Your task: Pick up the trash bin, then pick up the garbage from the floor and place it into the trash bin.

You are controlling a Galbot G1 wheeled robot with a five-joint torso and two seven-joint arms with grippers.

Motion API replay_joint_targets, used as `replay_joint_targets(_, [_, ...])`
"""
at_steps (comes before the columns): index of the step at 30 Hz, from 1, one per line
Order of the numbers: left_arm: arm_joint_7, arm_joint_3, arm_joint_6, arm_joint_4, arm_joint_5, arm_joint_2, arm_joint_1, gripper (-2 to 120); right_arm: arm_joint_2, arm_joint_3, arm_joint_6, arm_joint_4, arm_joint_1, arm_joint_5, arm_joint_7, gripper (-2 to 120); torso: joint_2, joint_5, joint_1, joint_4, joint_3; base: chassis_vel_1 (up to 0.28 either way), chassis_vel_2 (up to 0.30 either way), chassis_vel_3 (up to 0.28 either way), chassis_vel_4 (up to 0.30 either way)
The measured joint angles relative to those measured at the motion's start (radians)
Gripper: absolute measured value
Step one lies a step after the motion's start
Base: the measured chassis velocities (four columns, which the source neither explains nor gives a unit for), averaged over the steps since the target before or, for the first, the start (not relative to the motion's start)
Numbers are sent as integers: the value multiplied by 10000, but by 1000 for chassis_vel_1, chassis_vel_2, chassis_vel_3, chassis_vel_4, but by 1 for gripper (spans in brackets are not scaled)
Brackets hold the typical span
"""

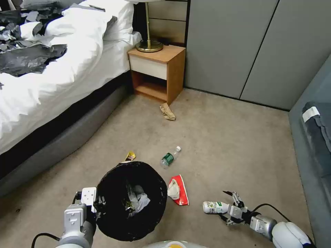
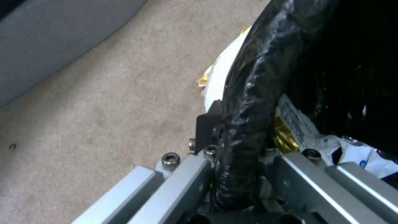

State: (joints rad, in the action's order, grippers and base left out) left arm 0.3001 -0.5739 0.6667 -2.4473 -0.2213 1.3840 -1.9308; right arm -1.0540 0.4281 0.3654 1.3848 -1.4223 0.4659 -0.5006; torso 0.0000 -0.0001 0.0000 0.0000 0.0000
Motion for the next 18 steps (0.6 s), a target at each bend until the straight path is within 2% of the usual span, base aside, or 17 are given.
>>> replay_joint_targets(7, [0,8,-3,8,46,47,-24,0,-212,-341,11,-453,467,72,0,100,0,1,0,0,0,0,0,0,0])
replay_joint_targets(12, [0,0,-6,77,57,101,-16,0,-456,-610,128,-1346,980,49,-87,100,0,-1,0,0,0,0,0,0,0])
replay_joint_targets(18, [0,-42,-9,128,65,115,-6,0,-882,-795,416,-2441,1557,-228,-203,82,3,-28,-2,-15,-3,0,0,0,0])
